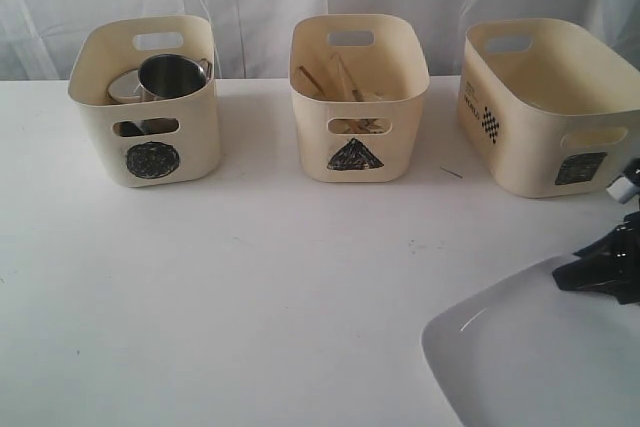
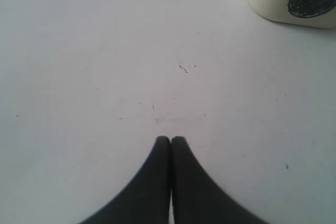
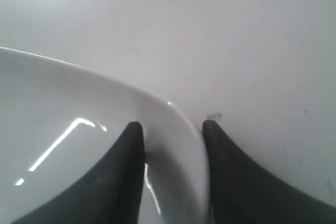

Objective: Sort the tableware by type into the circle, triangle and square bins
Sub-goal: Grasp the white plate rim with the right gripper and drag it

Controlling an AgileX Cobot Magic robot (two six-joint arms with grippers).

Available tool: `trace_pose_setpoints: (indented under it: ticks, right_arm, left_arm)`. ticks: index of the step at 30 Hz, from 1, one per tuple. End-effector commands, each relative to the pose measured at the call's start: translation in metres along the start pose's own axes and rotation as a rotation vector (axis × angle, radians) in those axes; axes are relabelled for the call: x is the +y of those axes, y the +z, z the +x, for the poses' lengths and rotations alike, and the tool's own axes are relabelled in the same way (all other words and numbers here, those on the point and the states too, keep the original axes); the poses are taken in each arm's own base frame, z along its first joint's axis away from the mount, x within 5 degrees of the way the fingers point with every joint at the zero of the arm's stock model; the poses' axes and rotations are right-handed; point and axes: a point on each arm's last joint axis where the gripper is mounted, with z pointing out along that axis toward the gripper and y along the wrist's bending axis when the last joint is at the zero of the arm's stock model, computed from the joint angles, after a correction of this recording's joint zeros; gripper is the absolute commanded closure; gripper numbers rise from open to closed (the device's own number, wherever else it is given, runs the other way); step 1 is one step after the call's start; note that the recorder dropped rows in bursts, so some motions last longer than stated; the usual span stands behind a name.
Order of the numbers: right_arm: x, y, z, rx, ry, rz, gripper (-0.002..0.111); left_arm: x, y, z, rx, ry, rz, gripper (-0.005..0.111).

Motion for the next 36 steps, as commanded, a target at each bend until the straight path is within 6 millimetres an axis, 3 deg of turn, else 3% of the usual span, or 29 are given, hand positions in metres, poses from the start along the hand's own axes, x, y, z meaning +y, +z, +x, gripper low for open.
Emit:
trace_pose_setpoints:
  ticks: [1, 12, 23, 25, 31, 36]
  right_arm:
    - [0.007, 0.023, 0.007, 0.146, -0.041, -0.016, 0.104]
    - [0.046, 0.022, -0.045, 0.026, -0.027, -0.167, 0.108]
    - [0.037, 0.036, -0.043, 0.055, -0.027, -0.072, 0.107]
    - [0.036, 0.036, -0.043, 0.058, -0.027, -0.059, 0.1]
    - [0.035, 0.041, -0.038, 0.068, -0.054, -0.083, 0.063]
    - [0.036, 0.054, -0.027, 0.062, -0.155, -0.185, 0.061]
  left_arm:
    - [0.0, 0.0, 0.001, 0.0, -0.003, 0.009, 0.107]
    - [0.0, 0.0, 0.001, 0.0, -0.003, 0.009, 0.107]
    - [0.0, 0.0, 0.001, 0.0, -0.003, 0.009, 0.107]
    - [0.0, 0.0, 0.001, 0.0, -0.003, 0.009, 0.107]
    - [0.0, 0.0, 0.001, 0.0, -0.003, 0.009, 0.107]
    - [0.0, 0.0, 0.001, 0.0, -0.003, 0.009, 0.107]
